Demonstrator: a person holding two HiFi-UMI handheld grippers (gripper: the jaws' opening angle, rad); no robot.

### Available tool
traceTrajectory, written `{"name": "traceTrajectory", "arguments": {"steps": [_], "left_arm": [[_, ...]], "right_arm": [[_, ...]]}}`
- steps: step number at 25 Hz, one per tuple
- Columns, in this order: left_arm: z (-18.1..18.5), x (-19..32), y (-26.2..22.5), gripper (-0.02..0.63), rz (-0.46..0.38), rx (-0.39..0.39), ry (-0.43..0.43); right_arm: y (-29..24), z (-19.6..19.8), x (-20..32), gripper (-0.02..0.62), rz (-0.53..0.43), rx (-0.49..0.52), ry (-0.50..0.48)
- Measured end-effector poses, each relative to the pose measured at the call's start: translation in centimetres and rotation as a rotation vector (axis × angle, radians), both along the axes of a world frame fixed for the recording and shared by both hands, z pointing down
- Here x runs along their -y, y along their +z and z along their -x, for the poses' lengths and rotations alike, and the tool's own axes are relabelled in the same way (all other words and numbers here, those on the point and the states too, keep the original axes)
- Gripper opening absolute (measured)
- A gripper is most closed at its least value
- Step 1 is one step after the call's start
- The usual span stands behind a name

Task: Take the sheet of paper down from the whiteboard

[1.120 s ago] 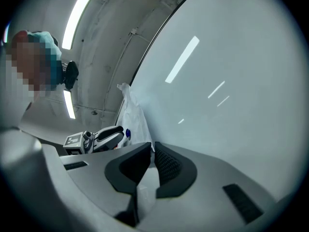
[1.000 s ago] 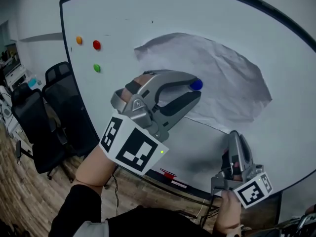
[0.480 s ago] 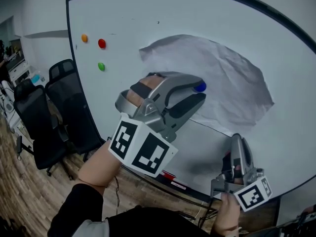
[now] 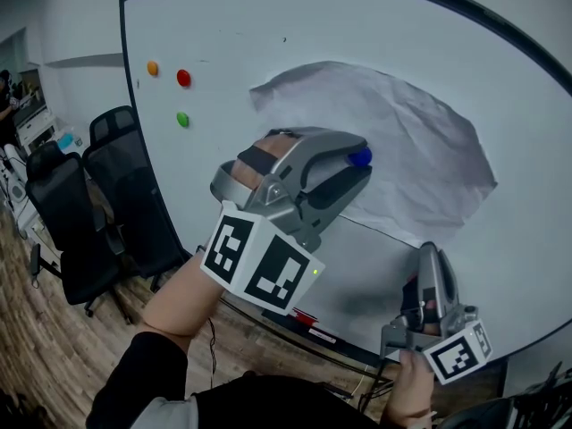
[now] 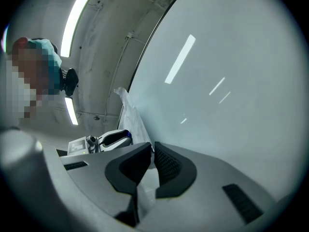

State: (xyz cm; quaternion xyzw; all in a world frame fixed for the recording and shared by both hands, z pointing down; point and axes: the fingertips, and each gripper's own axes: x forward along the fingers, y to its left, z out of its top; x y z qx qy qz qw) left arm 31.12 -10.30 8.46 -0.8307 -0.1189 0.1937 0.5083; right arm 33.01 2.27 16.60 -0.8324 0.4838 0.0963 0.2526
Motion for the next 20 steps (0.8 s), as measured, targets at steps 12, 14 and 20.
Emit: {"name": "traceTrajectory", "arguments": {"steps": [12, 14, 20], "left_arm": [[-0.05, 0.07, 0.19, 0.13, -0.022, 0.006, -0.029], [-0.09, 0.09, 0.27, 0.13, -0.021, 0.008, -0.03], [-0.1, 0.31, 0.45, 0.13, -0.024, 0.013, -0.026]], "right_arm": [[-0.28, 0.15, -0.02, 0.031, -0.015, -0.013, -0.013], [-0.27, 0.13, -0.05, 0.031, -0.02, -0.012, -0.014], [-0.44, 0.31, 0.09, 0.029, -0.025, -0.022, -0.012]]}}
